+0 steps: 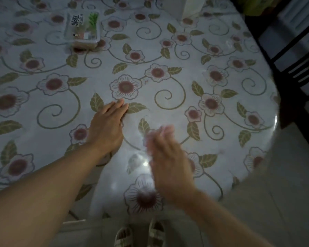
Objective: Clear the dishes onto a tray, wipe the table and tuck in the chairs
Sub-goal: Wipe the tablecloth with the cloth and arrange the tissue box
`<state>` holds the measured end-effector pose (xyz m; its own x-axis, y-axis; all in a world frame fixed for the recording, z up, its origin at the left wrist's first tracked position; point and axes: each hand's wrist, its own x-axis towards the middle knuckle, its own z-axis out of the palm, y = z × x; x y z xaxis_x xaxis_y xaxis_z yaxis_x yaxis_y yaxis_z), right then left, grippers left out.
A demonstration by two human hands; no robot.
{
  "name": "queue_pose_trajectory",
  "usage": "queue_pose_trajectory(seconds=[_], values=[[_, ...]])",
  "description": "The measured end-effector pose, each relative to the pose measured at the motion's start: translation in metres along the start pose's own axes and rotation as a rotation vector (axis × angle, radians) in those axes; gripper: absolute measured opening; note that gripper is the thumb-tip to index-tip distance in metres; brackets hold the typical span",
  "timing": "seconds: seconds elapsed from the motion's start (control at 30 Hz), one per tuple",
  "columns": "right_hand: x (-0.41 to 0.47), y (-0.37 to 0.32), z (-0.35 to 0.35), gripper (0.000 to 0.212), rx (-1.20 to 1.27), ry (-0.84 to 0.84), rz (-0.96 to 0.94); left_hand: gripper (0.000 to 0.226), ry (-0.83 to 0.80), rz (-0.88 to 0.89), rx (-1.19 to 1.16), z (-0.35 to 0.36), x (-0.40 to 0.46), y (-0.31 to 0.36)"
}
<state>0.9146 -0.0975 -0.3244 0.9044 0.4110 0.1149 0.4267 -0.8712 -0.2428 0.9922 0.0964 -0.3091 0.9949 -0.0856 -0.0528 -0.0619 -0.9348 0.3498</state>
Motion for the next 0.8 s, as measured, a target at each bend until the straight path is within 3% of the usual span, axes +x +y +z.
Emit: queue_pose_trajectory(seconds=[0.07, 0.13, 0.17, 0.23, 0.27, 0.33, 0.4, 0.5, 0.57, 0.67, 0.73, 0.8], values=[[-0.037, -0.026, 0.002, 0.063, 0.106, -0.1, -0.164, 0.055, -0.042, -0.01, 0.057, -0.002, 0.001, 0.003], [-0.05, -0.011, -0.009, 0.079, -0.026, -0.13, -0.293, 0.058, -0.051, -0.009, 0.085, -0.002, -0.003, 0.013], [-0.052, 0.007, -0.013, 0.094, -0.101, -0.153, -0.302, 0.059, -0.047, 0.018, 0.085, -0.001, -0.008, 0.021], [-0.052, 0.044, -0.027, 0.114, -0.153, -0.179, -0.136, 0.059, -0.06, 0.107, 0.077, 0.006, -0.021, 0.039], [-0.056, 0.065, -0.035, 0.1, -0.13, -0.114, -0.027, 0.057, -0.065, 0.134, 0.078, 0.011, -0.028, 0.049], [-0.065, 0.117, -0.049, 0.051, -0.083, 0.122, 0.17, 0.053, -0.051, 0.107, 0.081, 0.018, -0.035, 0.062], [-0.068, 0.157, -0.062, 0.045, -0.034, 0.26, 0.382, 0.049, -0.032, 0.079, 0.071, 0.023, -0.035, 0.068], [-0.059, 0.137, -0.047, 0.036, -0.052, 0.452, 0.535, 0.048, -0.022, 0.081, 0.065, 0.026, -0.035, 0.064], [-0.065, 0.08, -0.023, 0.035, 0.026, 0.497, 0.393, 0.048, -0.015, 0.081, 0.063, 0.027, -0.036, 0.063], [-0.084, 0.0, -0.002, 0.051, 0.233, 0.291, 0.228, 0.049, 0.003, 0.084, 0.043, 0.027, -0.035, 0.065], [-0.091, 0.0, -0.007, 0.061, 0.183, 0.123, 0.06, 0.048, 0.008, 0.087, 0.053, 0.027, -0.034, 0.067], [-0.088, 0.047, -0.026, 0.064, -0.004, -0.015, -0.064, 0.048, 0.015, 0.078, 0.054, 0.026, -0.033, 0.067]])
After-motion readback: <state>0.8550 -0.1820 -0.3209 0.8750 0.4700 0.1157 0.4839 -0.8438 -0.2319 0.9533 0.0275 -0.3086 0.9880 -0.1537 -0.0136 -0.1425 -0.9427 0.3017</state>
